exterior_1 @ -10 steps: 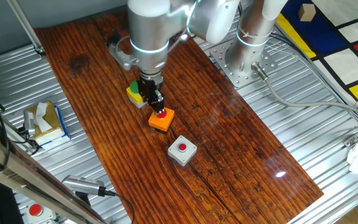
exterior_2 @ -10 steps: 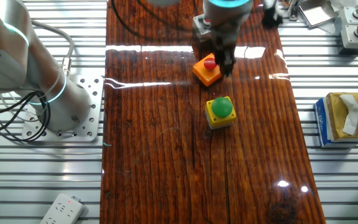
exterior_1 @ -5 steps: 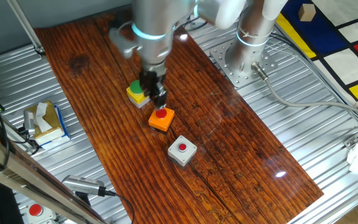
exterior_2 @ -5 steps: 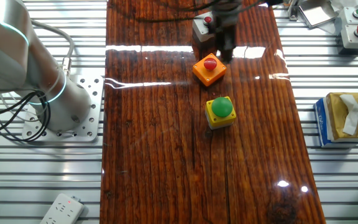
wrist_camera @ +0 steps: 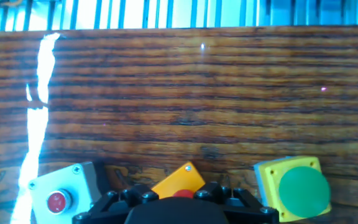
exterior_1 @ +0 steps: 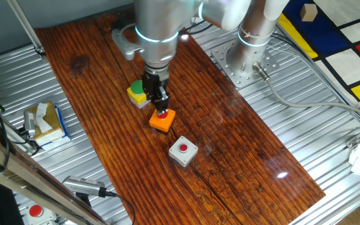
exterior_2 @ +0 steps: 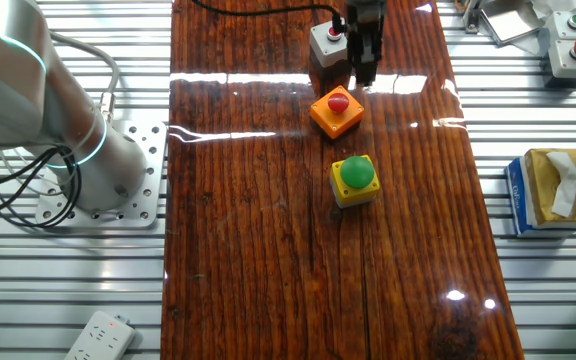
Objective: Press three buttons from left to right in sequence
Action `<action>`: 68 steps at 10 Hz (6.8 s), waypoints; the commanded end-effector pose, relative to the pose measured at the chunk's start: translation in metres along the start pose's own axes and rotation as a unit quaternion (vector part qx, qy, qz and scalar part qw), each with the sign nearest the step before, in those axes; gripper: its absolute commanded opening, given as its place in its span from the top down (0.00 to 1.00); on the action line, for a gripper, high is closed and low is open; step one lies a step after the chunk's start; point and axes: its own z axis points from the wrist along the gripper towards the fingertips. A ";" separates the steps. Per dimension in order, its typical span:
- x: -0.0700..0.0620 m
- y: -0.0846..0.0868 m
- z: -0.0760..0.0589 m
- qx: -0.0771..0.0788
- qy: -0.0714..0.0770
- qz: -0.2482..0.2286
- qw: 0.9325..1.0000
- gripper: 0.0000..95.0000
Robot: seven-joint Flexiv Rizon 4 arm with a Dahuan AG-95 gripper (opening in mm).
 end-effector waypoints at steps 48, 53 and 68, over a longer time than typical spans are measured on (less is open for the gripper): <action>0.005 0.078 0.050 0.018 0.017 -0.018 1.000 0.60; 0.005 0.078 0.050 0.011 0.005 -0.030 0.999 0.40; 0.005 0.078 0.050 0.005 -0.009 -0.041 0.999 0.40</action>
